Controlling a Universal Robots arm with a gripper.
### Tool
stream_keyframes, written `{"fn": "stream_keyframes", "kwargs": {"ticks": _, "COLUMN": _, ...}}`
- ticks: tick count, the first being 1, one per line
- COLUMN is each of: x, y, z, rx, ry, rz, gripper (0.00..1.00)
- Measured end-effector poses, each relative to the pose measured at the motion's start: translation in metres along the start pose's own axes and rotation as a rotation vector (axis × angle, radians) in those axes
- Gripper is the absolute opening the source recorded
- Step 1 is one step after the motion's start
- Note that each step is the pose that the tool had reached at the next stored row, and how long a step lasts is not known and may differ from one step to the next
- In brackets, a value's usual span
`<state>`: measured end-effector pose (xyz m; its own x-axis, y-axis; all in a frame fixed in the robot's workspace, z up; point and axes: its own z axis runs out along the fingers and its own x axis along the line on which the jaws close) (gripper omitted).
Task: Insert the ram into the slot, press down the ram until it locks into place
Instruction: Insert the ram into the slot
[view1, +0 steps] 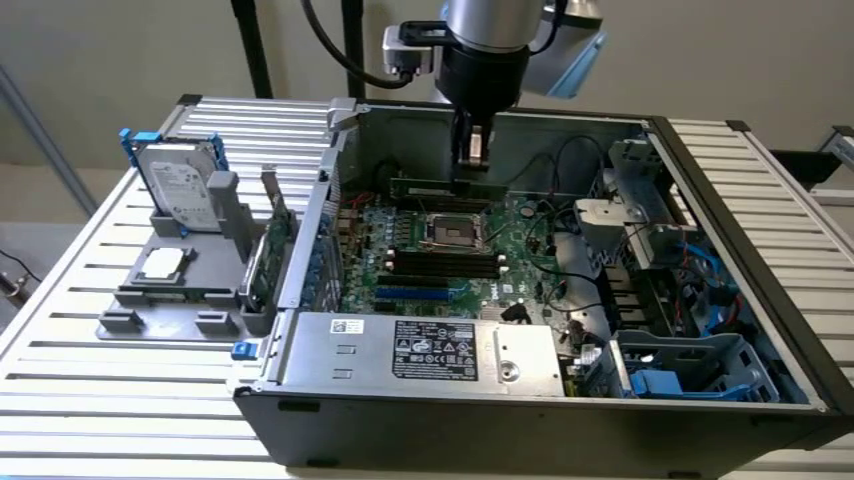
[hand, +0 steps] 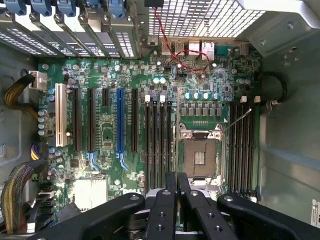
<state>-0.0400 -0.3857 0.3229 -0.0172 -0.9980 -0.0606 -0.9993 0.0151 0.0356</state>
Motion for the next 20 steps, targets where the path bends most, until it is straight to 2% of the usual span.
{"fn": "stream_keyframes", "kwargs": {"ticks": 2, "x": 0.000, "y": -0.0014, "z": 0.0016, "rx": 0.0001, "ry": 0.0063, "rz": 0.000, "gripper": 0.13}}
{"fn": "stream_keyframes", "kwargs": {"ticks": 4, "x": 0.001, "y": -0.0023, "z": 0.0036, "rx": 0.0002, "ry": 0.0095, "rz": 0.000, "gripper": 0.13}}
{"fn": "stream_keyframes", "kwargs": {"ticks": 15, "x": 0.011, "y": -0.0039, "z": 0.0196, "rx": 0.0001, "ry": 0.0113, "rz": 0.001, "gripper": 0.13}}
{"fn": "stream_keyframes", "kwargs": {"ticks": 20, "x": 0.012, "y": -0.0067, "z": 0.0245, "rx": -0.0009, "ry": 0.0161, "rz": 0.001, "gripper": 0.13}}
